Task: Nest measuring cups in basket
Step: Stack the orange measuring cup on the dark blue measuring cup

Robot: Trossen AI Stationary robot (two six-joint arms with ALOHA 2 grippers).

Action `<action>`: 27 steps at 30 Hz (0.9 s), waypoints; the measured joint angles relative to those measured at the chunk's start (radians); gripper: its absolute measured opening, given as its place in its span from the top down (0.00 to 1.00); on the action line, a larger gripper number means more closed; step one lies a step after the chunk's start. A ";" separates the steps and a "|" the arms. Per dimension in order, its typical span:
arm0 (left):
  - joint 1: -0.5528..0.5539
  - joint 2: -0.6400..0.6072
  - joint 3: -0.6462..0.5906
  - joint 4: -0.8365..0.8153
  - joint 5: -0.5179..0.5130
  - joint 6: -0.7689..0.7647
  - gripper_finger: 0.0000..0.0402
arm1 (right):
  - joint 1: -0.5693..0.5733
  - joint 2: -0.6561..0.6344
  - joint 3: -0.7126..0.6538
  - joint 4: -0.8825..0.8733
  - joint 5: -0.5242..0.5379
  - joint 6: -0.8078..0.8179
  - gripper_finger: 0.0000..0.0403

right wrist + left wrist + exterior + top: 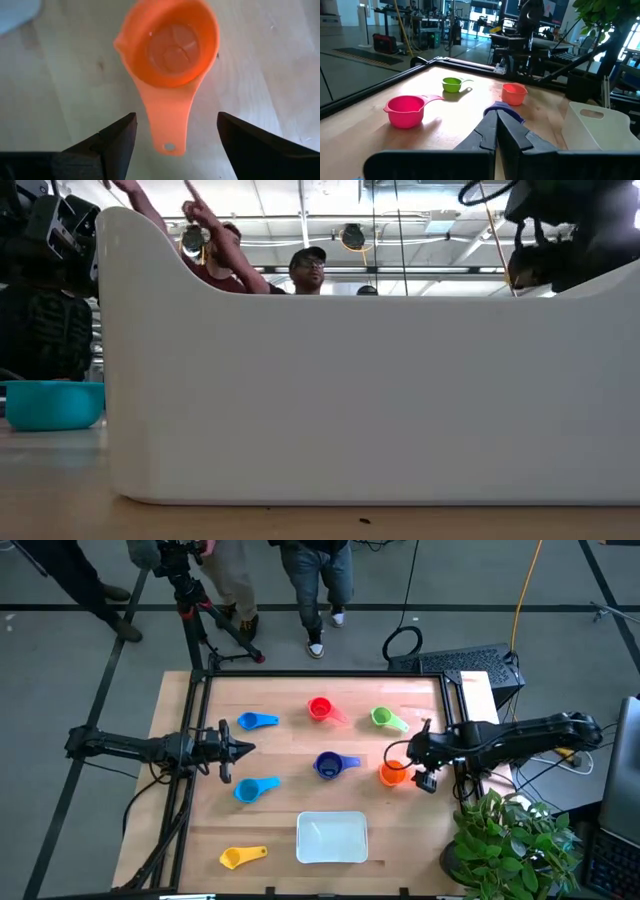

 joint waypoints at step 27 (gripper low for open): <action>0.000 0.000 0.000 -0.052 -0.001 -0.019 0.97 | 0.056 0.177 0.000 0.072 0.059 0.078 0.35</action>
